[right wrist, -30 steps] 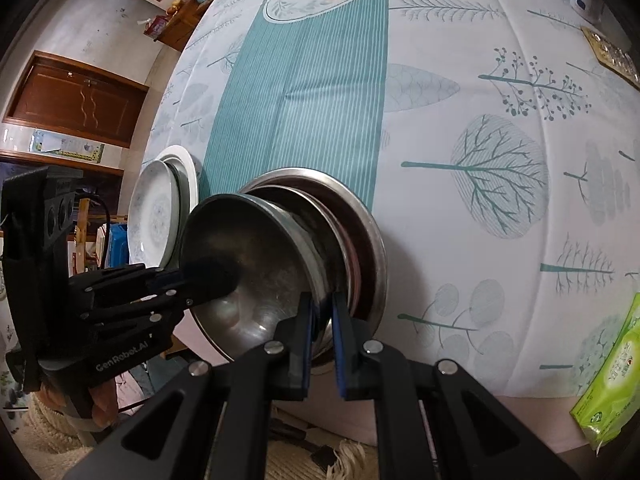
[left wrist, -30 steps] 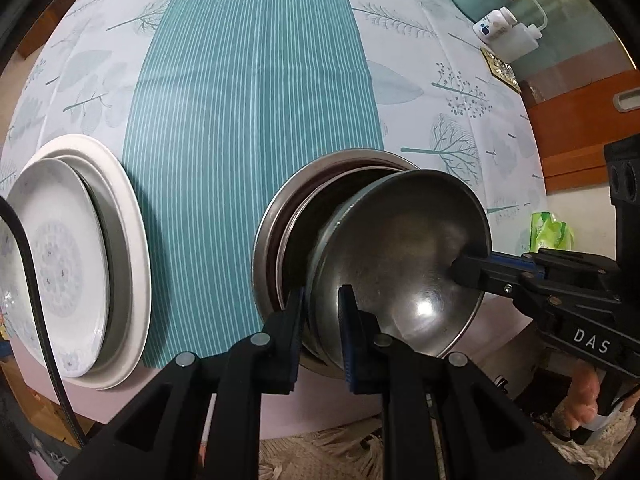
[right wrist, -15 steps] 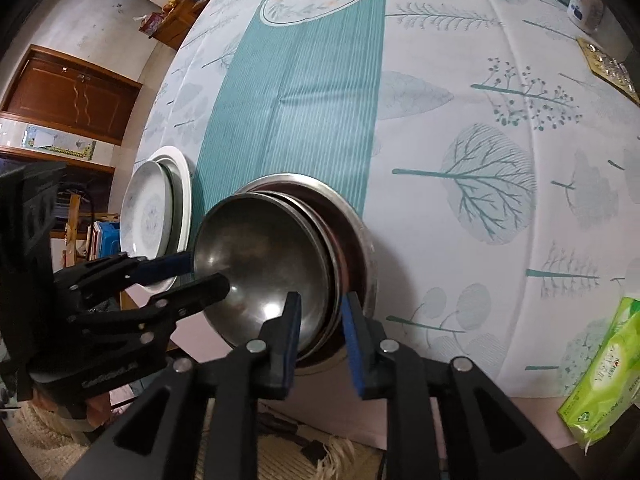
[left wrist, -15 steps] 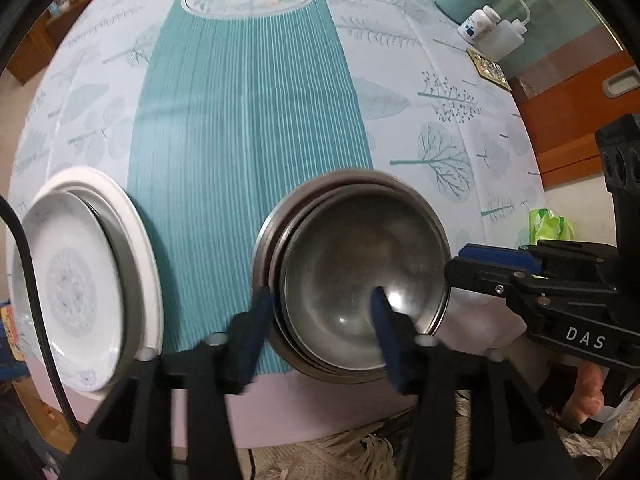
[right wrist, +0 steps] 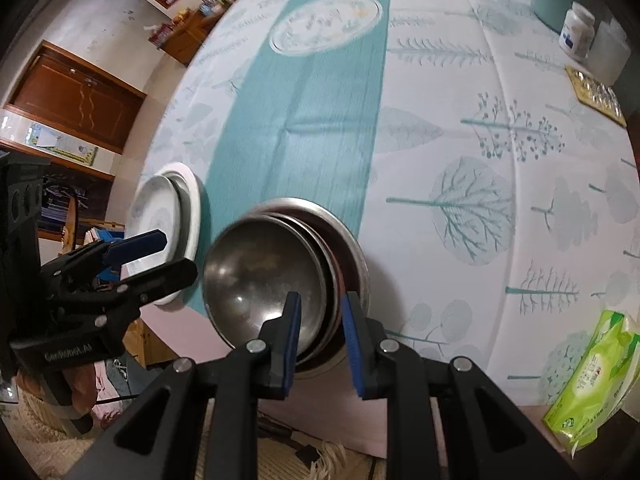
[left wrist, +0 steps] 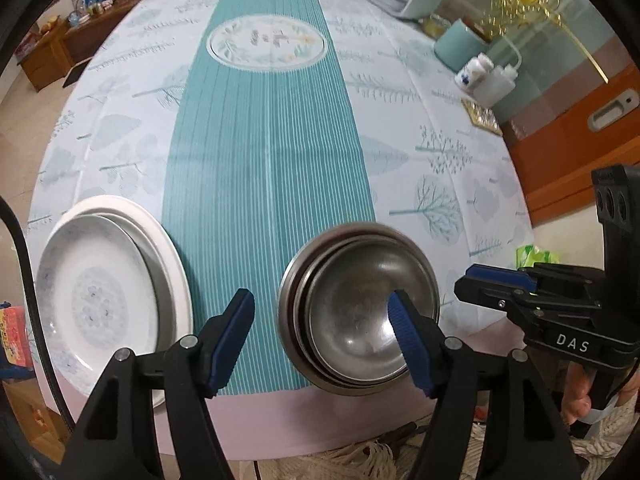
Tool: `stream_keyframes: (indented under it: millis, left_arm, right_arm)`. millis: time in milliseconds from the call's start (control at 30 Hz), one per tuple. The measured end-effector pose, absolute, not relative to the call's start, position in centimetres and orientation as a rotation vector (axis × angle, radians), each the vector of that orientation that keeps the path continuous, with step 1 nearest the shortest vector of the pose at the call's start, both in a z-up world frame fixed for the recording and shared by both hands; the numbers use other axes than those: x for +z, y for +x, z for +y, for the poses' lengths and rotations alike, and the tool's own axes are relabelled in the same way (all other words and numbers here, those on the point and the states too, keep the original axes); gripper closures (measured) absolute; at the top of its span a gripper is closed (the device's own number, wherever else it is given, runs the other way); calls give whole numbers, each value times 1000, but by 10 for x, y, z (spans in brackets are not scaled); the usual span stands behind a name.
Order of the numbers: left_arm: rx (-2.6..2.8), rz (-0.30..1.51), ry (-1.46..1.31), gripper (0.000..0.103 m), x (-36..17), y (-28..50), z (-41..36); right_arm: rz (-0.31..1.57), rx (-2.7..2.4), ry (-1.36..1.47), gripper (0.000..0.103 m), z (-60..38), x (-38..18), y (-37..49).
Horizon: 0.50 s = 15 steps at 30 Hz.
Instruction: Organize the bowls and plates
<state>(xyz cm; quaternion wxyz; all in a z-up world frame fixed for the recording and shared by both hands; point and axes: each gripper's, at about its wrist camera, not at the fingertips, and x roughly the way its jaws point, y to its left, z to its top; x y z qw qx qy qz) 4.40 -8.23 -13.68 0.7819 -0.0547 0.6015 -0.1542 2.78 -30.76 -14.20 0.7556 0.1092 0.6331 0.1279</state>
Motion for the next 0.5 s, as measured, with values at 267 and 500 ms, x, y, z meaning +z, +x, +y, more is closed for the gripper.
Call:
stream_keyframes:
  millis: [267,500]
  left_arm:
    - [-287,1166,-117,24,-108,42,-66]
    - [-316,1196,-147,24,-124,43,-65]
  right_arm:
    - [1213,311,185,65,-304,-107,20]
    - [1196,320,158,61,-300,-108,16]
